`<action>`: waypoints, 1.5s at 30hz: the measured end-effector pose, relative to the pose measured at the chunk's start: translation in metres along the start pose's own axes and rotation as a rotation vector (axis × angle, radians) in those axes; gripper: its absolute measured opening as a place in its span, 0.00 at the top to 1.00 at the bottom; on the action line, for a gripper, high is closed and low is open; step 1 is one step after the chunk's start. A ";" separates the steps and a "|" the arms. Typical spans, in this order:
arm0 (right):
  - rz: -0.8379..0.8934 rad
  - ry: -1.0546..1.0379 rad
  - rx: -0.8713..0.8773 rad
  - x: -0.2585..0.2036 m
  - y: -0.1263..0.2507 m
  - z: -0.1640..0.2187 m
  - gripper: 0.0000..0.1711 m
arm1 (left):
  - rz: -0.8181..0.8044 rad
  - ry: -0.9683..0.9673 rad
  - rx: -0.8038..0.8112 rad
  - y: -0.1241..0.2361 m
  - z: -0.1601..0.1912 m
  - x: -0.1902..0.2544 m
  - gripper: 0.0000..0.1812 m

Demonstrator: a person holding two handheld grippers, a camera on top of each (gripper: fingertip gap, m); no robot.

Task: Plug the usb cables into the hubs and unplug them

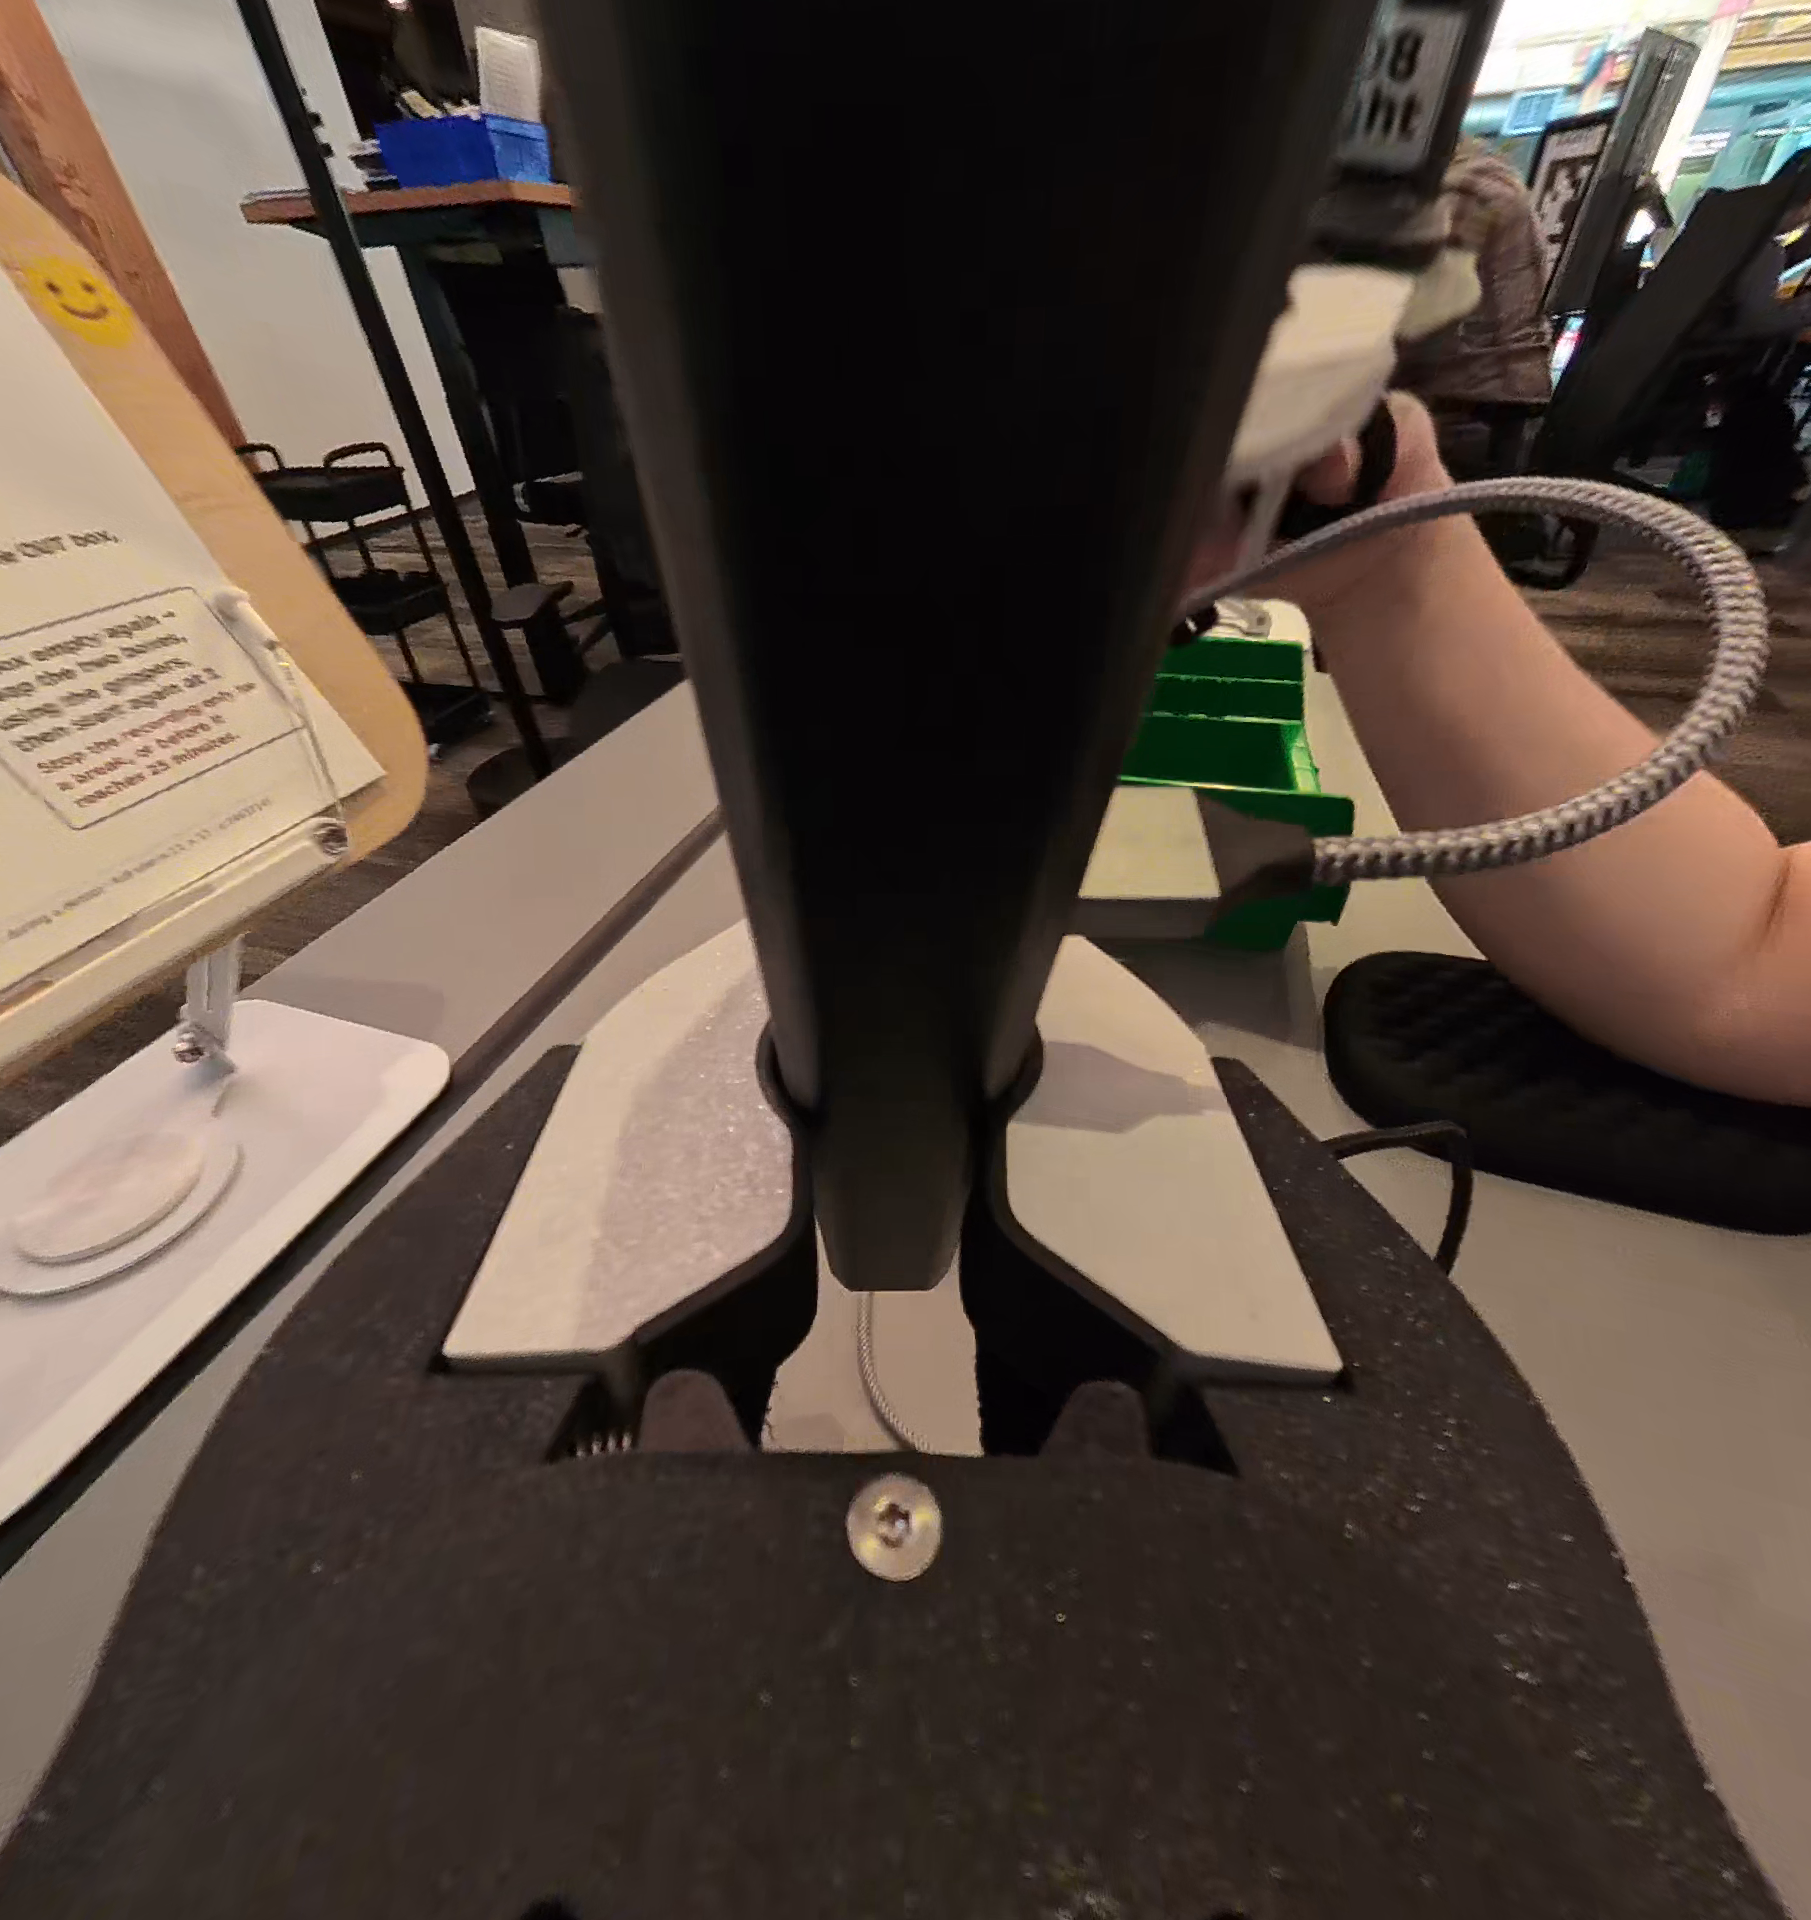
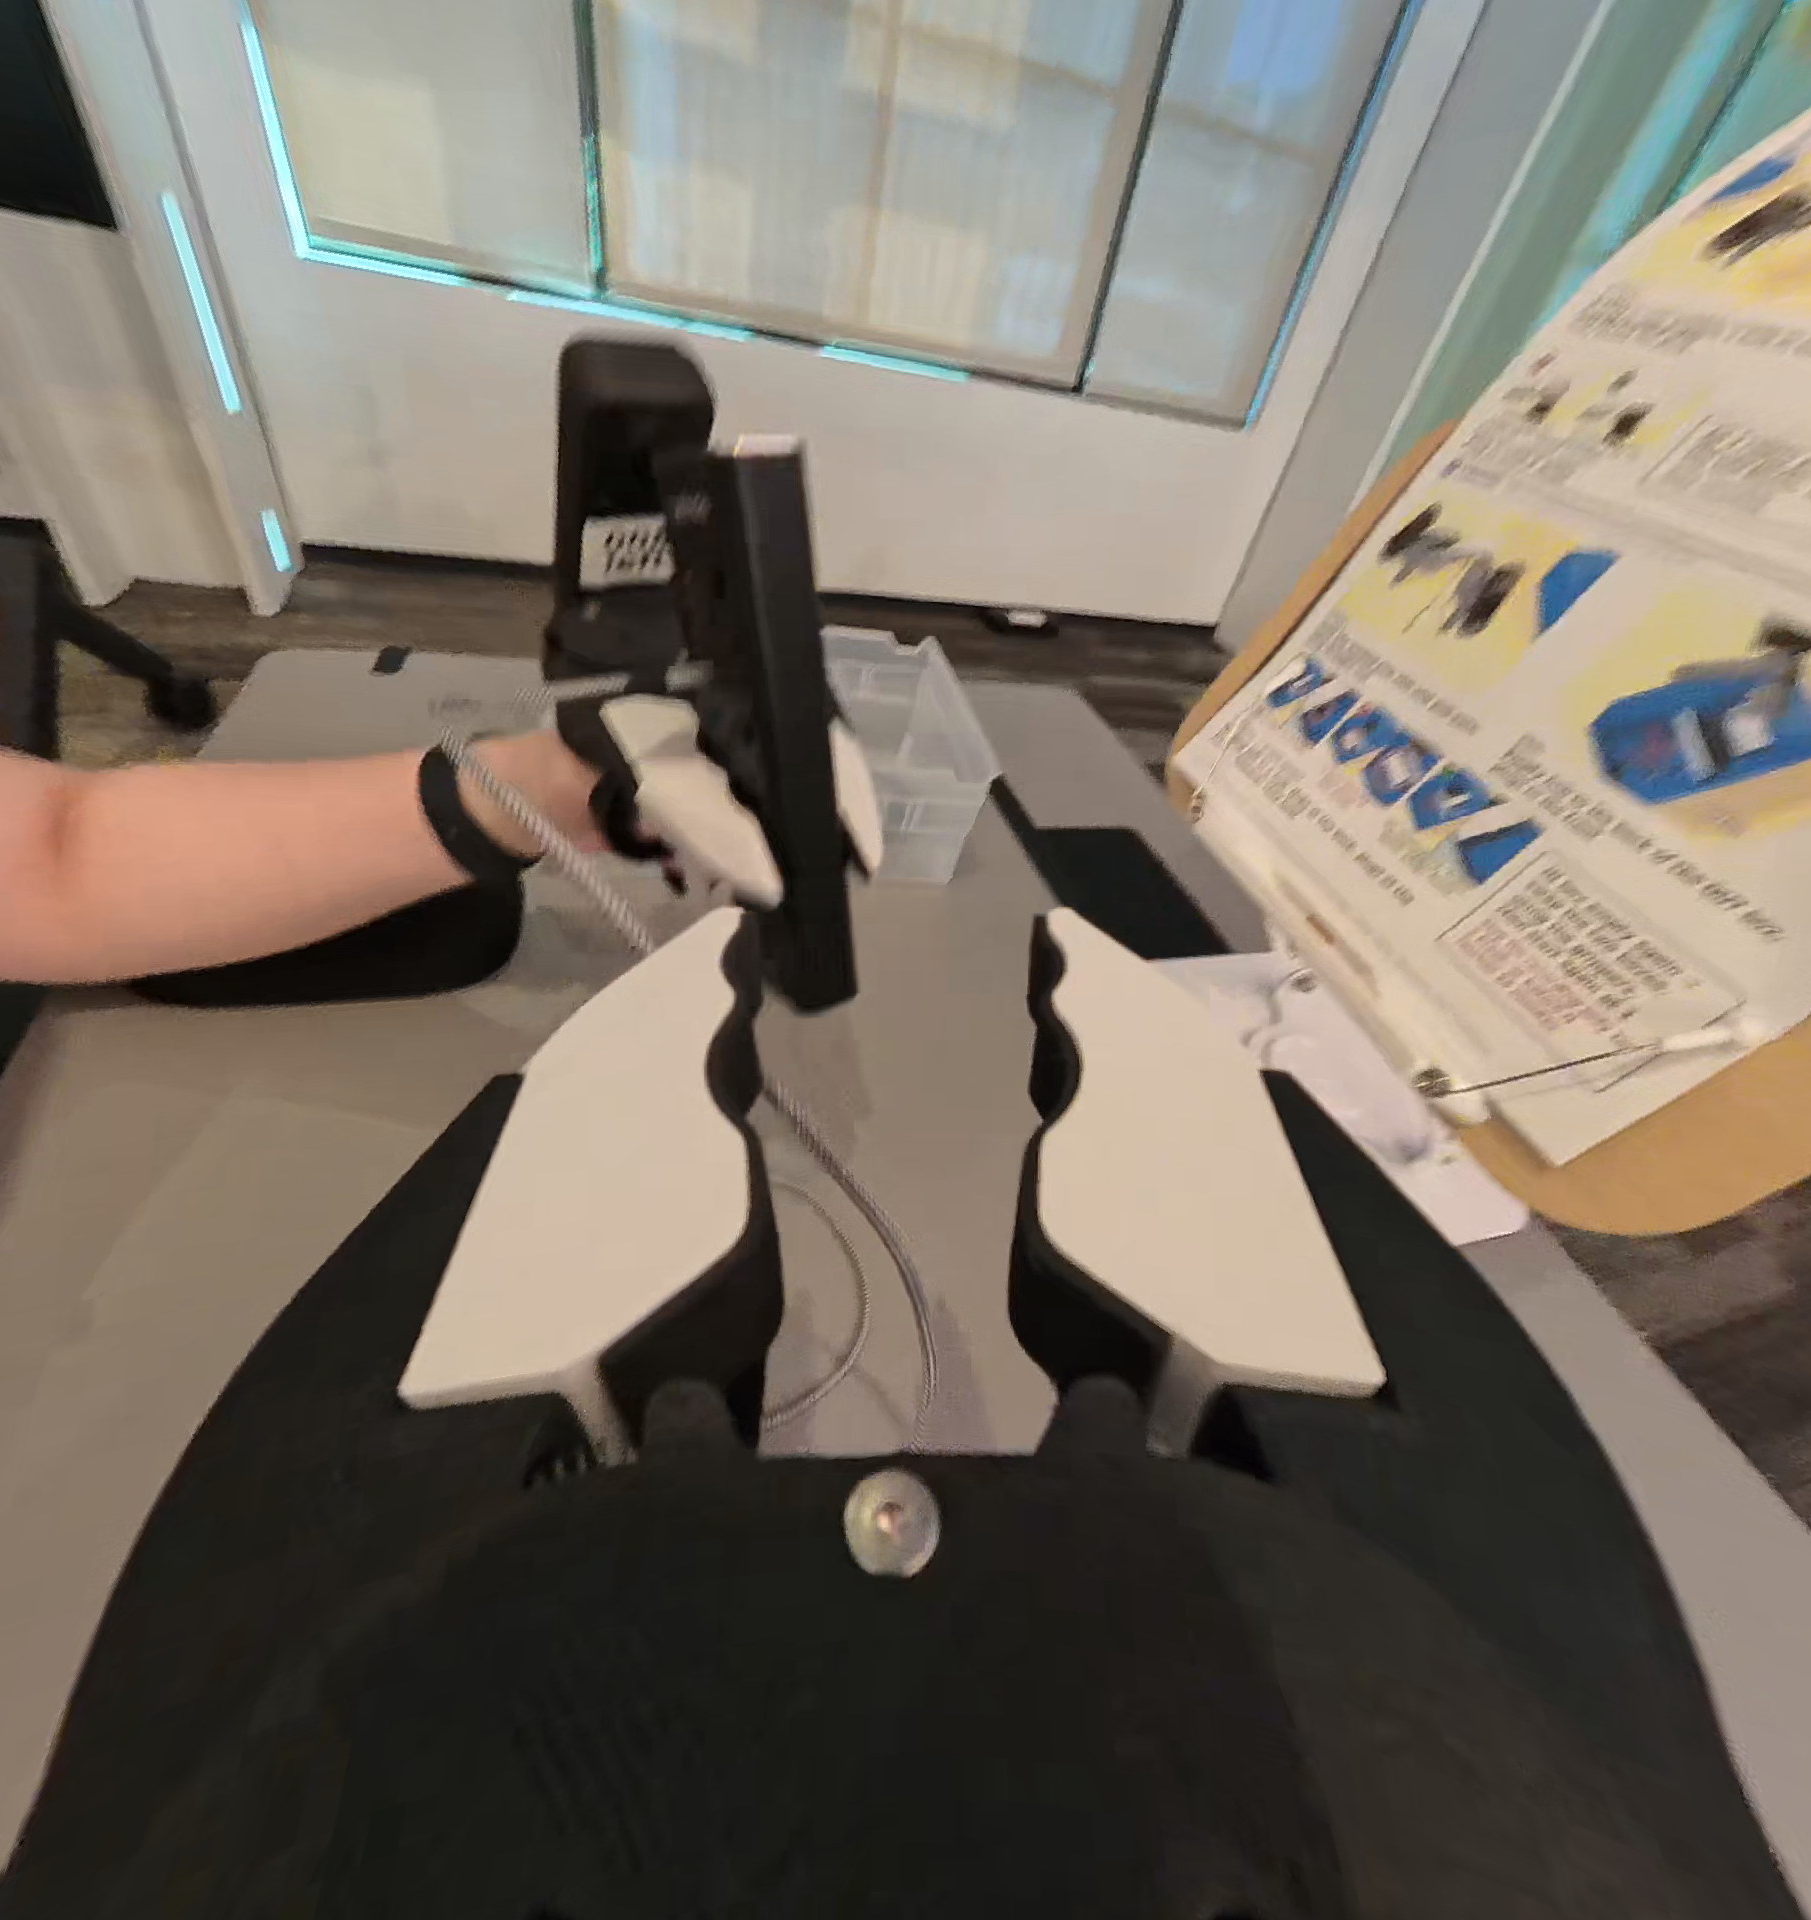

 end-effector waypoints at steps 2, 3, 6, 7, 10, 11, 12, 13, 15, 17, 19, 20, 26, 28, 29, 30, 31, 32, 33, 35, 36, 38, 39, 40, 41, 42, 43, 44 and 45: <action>-0.065 -0.003 -0.042 -0.011 -0.001 0.008 0.64 | -0.063 -0.011 -0.017 0.012 -0.006 -0.010 0.84; -0.091 -0.009 -0.054 -0.017 -0.003 0.010 0.57 | -0.101 -0.026 -0.021 0.019 -0.009 -0.016 0.84; -0.045 0.007 -0.136 -0.018 -0.017 0.023 0.40 | -0.144 -0.031 0.002 0.040 -0.019 -0.027 0.84; -0.018 0.026 -0.181 -0.015 -0.023 0.033 0.39 | -0.149 -0.024 0.020 0.047 -0.022 -0.029 0.84; -0.160 -0.020 -0.342 -0.034 -0.045 0.077 0.41 | -0.220 0.012 0.053 0.067 -0.029 -0.046 0.84; -0.228 -0.066 -0.397 -0.044 -0.052 0.092 0.41 | -0.250 0.021 0.061 0.074 -0.031 -0.052 0.84; -0.288 -0.106 -0.461 -0.054 -0.059 0.107 0.41 | -0.279 0.032 0.070 0.082 -0.032 -0.058 0.84; -0.345 -0.128 -0.524 -0.063 -0.065 0.121 0.42 | -0.302 0.045 0.083 0.089 -0.034 -0.063 0.84; -0.419 -0.139 -0.606 -0.078 -0.077 0.143 0.44 | -0.328 0.087 0.117 0.103 -0.036 -0.071 0.84; -0.485 -0.129 -0.624 -0.093 -0.092 0.156 0.43 | -0.342 0.116 0.150 0.114 -0.038 -0.078 0.84; -0.564 -0.111 -0.614 -0.110 -0.102 0.163 0.43 | -0.347 0.141 0.165 0.121 -0.036 -0.083 0.84; -0.591 -0.106 -0.599 -0.116 -0.106 0.165 0.43 | -0.350 0.149 0.164 0.123 -0.035 -0.085 0.84; -0.542 -0.073 -0.574 -0.107 -0.120 0.185 0.58 | -0.342 0.182 0.172 0.123 -0.030 -0.092 0.84; -0.558 -0.122 -0.484 -0.107 -0.126 0.181 0.65 | -0.337 0.184 0.169 0.122 -0.030 -0.093 0.84; -0.574 -0.149 -0.450 -0.109 -0.128 0.179 0.65 | -0.338 0.184 0.167 0.121 -0.030 -0.093 0.84; -0.588 -0.157 -0.445 -0.111 -0.129 0.180 0.65 | -0.336 0.183 0.166 0.121 -0.030 -0.094 0.84; -0.592 -0.138 -0.452 -0.113 -0.130 0.183 0.64 | -0.333 0.186 0.166 0.121 -0.030 -0.094 0.84; -0.584 -0.087 -0.441 -0.113 -0.133 0.184 0.62 | -0.331 0.188 0.169 0.122 -0.030 -0.094 0.84; -0.571 -0.026 -0.418 -0.115 -0.135 0.184 0.61 | -0.327 0.192 0.173 0.122 -0.031 -0.094 0.84; -0.578 0.052 -0.418 -0.122 -0.139 0.188 0.61 | -0.311 0.206 0.181 0.122 -0.032 -0.094 0.84; -0.575 0.062 -0.446 -0.124 -0.142 0.193 0.61 | -0.302 0.213 0.184 0.122 -0.032 -0.093 0.84; -0.581 0.050 -0.501 -0.129 -0.150 0.204 0.63 | -0.292 0.216 0.181 0.119 -0.031 -0.093 0.84; -0.605 0.028 -0.524 -0.134 -0.151 0.209 0.66 | -0.295 0.215 0.173 0.118 -0.030 -0.093 0.84; -0.585 0.024 -0.523 -0.134 -0.155 0.209 0.68 | -0.297 0.212 0.164 0.116 -0.029 -0.093 0.84; -0.563 0.023 -0.535 -0.132 -0.157 0.210 0.71 | -0.296 0.209 0.158 0.114 -0.028 -0.093 0.84; -0.551 0.023 -0.545 -0.130 -0.157 0.211 0.78 | -0.293 0.209 0.154 0.113 -0.028 -0.092 0.84; -0.551 0.027 -0.547 -0.130 -0.157 0.211 0.85 | -0.292 0.210 0.151 0.111 -0.027 -0.092 0.84; -0.548 0.048 -0.541 -0.130 -0.157 0.211 0.89 | -0.291 0.210 0.148 0.110 -0.027 -0.092 0.84; -0.566 0.075 -0.534 -0.131 -0.155 0.212 0.95 | -0.290 0.209 0.145 0.109 -0.026 -0.092 0.84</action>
Point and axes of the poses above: each gripper's, where its closed fingertips meet, y back along the fingers, z out of its underside, x = y × z across the jaws, the point moved 1 cm from there along y, back along the fingers, and after that the axes turned 3 degrees about y, right-handed, at the moved point
